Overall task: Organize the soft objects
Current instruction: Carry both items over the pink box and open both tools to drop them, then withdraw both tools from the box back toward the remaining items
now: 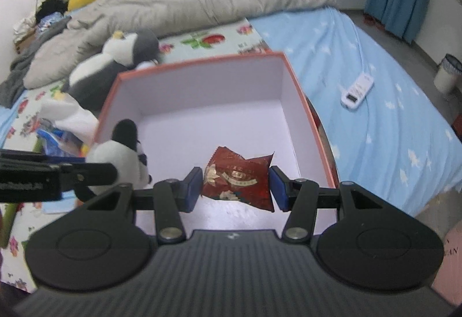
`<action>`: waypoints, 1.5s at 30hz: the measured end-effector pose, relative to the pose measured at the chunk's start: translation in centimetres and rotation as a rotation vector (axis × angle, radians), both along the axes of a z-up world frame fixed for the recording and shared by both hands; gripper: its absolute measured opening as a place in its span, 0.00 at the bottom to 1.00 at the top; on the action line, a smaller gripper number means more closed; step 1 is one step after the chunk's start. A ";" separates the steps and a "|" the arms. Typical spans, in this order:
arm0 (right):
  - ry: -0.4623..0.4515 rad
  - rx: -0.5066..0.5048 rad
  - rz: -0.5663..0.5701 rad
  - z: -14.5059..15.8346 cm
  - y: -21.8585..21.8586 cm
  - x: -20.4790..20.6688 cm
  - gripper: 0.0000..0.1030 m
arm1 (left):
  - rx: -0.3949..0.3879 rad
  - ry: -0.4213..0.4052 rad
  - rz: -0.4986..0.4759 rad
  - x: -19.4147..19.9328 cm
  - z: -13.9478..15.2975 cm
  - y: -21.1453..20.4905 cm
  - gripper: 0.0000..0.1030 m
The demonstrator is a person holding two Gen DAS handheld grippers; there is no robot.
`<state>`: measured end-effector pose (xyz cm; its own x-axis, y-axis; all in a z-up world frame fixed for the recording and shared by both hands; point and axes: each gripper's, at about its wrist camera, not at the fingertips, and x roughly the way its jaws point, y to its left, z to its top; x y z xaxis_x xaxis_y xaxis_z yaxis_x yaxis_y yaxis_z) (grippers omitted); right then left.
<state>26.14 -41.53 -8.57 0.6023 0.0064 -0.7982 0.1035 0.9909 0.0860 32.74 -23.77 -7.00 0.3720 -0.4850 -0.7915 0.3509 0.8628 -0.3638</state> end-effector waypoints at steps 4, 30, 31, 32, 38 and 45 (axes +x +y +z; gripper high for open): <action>0.027 0.003 -0.005 -1.2 -0.5 -0.2 0.52 | 0.014 0.021 0.001 -0.1 -1.2 -0.2 0.37; -0.247 0.046 0.071 6.2 4.0 -4.3 0.60 | -0.006 -0.275 0.107 -6.2 5.1 7.1 0.59; -0.258 0.048 0.079 6.4 4.5 -4.6 0.60 | -0.012 -0.286 0.118 -6.7 5.2 7.7 0.59; -0.267 0.050 0.089 6.6 4.9 -5.0 0.60 | -0.014 -0.294 0.125 -7.2 5.2 8.3 0.59; -0.312 0.068 0.120 6.8 7.7 -7.2 0.60 | 0.011 -0.352 0.168 -10.4 5.1 11.3 0.59; -0.345 0.075 0.139 6.4 10.5 -9.5 0.60 | 0.012 -0.385 0.193 -13.9 5.2 13.9 0.59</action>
<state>16.60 -31.07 -2.15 0.8250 0.1577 -0.5427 -0.0792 0.9831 0.1653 18.83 -9.87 -1.80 0.7242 -0.3695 -0.5822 0.2911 0.9292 -0.2276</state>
